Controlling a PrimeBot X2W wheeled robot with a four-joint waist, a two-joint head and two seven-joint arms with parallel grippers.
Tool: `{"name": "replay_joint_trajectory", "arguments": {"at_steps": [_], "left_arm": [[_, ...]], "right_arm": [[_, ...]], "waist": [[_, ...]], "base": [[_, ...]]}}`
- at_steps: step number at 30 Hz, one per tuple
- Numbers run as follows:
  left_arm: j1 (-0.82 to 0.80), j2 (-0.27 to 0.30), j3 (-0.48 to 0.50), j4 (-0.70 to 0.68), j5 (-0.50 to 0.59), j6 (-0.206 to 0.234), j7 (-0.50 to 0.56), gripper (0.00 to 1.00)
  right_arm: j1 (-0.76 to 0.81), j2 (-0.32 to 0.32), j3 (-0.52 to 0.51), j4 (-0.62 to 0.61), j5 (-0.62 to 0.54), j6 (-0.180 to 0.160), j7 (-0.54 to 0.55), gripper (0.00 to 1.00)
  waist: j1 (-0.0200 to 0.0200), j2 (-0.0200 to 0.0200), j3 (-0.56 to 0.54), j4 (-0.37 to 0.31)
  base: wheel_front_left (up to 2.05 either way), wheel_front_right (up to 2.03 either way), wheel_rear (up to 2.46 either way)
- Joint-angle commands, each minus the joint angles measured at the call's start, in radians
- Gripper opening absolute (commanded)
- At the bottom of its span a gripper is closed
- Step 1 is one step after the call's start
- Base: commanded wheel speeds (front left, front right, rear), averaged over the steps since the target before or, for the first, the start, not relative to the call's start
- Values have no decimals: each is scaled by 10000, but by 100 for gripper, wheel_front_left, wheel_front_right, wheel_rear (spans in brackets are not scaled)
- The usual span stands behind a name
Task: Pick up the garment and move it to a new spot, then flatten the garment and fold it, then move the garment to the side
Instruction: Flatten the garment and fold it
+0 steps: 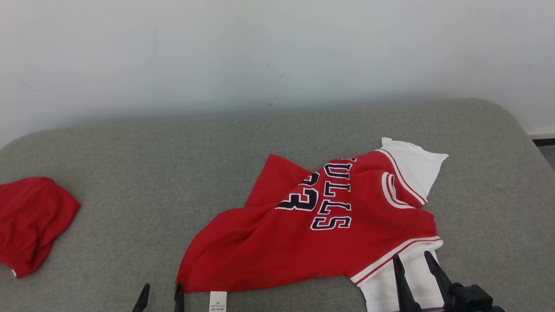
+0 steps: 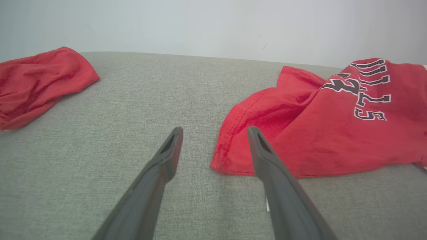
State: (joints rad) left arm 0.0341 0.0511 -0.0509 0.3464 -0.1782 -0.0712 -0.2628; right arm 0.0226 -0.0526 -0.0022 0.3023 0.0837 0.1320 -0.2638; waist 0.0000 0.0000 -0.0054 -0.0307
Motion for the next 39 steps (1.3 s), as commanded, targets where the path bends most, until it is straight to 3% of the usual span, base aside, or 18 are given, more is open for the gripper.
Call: {"name": "replay_joint_trajectory", "arguments": {"at_steps": [1, 8, 22, 23, 24, 25, 26, 39], "left_arm": [[-183, -8, -26, 82, -122, -36, -30, 100], [-770, -10, -227, 866, -980, -35, -30, 100], [-1486, -7, -232, 1814, -1255, 158, -24, 98], [-1454, -7, -269, 1845, -1259, 152, -22, 89], [-1421, -9, -294, 1903, -1279, 137, -21, 54], [-1403, -12, -292, 1984, -1361, 125, -18, 34], [-1412, -18, -333, 2065, -1380, 74, -1, 0], [-1709, -11, -310, 2218, -1536, -138, 2, 0]], "right_arm": [[-57, 33, -1, 48, 73, -26, -8, 100], [-367, 14, -171, 448, -27, -25, -8, 100], [-647, -126, -767, 858, -245, -25, -8, 100], [-619, -125, -838, 872, -248, -25, -8, 100], [-586, -120, -898, 892, -260, -26, -8, 100], [-551, -115, -952, 904, -275, -26, -6, 100], [-517, -113, -1020, 906, -303, -25, -8, 100], [-515, -49, -1859, 1903, -255, -26, -6, 100]], "waist": [[0, 0, 187, 2], [0, 0, 983, -92], [0, 0, 1848, -407], [0, 0, 1848, -415], [0, 0, 1846, -417], [0, 0, 1839, -415], [0, 0, 1837, -412], [0, 0, 1886, -393]], "base": [[0, 0, 0], [0, 0, 0], [0, 0, 0], [0, 0, 0], [0, 0, 0], [0, 0, 0], [0, 0, 0], [0, 0, 0]]}}
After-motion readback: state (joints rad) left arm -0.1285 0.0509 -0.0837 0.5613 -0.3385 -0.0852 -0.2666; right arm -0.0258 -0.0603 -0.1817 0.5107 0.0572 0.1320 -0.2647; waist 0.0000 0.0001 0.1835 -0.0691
